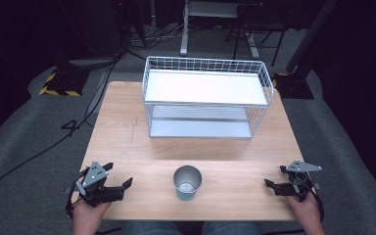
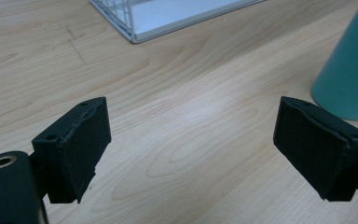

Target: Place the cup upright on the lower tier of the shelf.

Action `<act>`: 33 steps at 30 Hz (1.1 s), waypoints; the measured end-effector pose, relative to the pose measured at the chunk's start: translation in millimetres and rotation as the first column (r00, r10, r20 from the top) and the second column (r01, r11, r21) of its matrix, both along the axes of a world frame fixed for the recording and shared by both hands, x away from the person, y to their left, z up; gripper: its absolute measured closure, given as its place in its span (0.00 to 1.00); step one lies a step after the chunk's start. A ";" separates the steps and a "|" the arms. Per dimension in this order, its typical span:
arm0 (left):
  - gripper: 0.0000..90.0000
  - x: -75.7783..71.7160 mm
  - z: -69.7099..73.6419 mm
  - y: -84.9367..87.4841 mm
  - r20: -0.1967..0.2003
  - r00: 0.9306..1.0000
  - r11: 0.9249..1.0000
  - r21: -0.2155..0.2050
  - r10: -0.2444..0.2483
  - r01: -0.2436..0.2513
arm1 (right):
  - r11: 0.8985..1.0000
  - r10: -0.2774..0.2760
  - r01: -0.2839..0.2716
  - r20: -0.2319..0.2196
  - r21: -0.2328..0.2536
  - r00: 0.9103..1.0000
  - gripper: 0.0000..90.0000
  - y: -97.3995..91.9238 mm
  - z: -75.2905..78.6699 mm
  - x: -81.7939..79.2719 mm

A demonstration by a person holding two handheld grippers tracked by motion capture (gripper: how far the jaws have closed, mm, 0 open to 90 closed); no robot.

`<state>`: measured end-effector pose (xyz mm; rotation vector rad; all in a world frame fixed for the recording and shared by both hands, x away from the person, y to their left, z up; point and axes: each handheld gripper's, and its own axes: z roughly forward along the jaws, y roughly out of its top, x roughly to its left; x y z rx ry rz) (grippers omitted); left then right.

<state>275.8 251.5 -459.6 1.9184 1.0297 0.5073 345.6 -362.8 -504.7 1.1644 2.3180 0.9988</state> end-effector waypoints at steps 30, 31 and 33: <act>0.15 -40.7 8.6 -84.4 0.063 0.979 0.981 -0.011 -0.192 0.193 | 1.000 0.000 0.000 0.001 0.000 1.000 0.12 0.0 0.0 0.0; 0.15 -41.6 9.2 -88.2 0.065 0.977 0.979 -0.015 -0.203 0.204 | 1.000 0.000 0.000 0.000 0.000 1.000 0.12 0.0 0.0 0.0; 0.15 -41.8 9.0 -92.0 0.068 0.974 0.976 -0.013 -0.215 0.217 | 1.000 0.000 0.000 0.000 0.000 1.000 0.12 0.0 0.0 0.0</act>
